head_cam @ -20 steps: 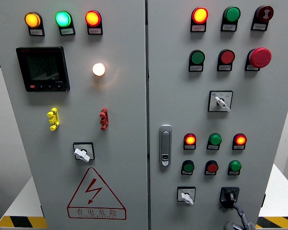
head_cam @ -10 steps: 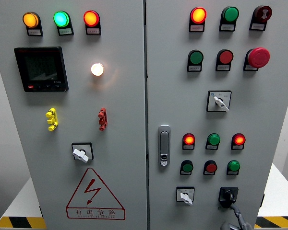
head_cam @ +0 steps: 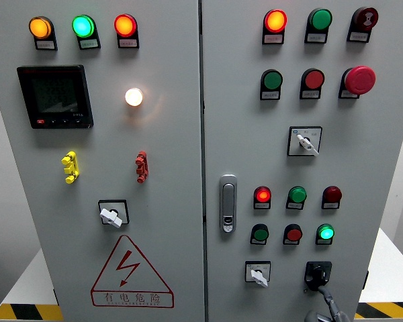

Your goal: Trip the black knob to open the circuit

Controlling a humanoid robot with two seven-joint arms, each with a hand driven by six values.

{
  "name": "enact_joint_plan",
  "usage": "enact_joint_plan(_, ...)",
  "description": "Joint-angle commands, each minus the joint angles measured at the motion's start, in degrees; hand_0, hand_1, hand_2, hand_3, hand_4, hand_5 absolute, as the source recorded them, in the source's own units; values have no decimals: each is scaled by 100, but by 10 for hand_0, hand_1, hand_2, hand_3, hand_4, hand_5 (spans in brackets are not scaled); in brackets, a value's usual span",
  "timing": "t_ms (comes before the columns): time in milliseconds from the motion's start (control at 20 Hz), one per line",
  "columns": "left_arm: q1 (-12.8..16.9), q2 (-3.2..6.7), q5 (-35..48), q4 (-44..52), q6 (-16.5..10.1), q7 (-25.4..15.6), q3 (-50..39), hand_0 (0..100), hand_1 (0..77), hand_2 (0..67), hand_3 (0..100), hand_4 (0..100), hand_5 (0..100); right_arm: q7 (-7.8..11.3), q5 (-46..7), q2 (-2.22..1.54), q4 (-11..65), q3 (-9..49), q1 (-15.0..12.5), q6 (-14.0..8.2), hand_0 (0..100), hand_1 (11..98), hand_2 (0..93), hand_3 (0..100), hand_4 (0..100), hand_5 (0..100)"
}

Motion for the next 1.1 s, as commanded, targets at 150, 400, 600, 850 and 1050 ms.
enact_joint_plan(150,0,0,0,0,0,0,0,0,0,195,263,97,86,-30,-7,5,9,-45,-17,0,1000,570,85,921,965,1000)
enact_joint_plan(400,0,0,0,0,0,0,0,0,0,195,263,97,86,-21,-7,14,-52,16,-17,0,1000,569,85,922,965,1000)
enact_joint_plan(600,0,0,0,0,0,0,0,0,0,195,263,97,86,-12,2,5,-96,130,1,0,1000,569,87,923,965,1000)
enact_joint_plan(850,0,0,0,0,0,0,0,0,0,195,263,97,86,-3,2,-39,-131,271,1,0,1000,570,89,924,965,1000)
enact_joint_plan(1050,0,0,0,0,0,0,0,0,0,195,262,97,86,-3,2,-83,-131,323,1,-8,1000,568,90,925,964,1000)
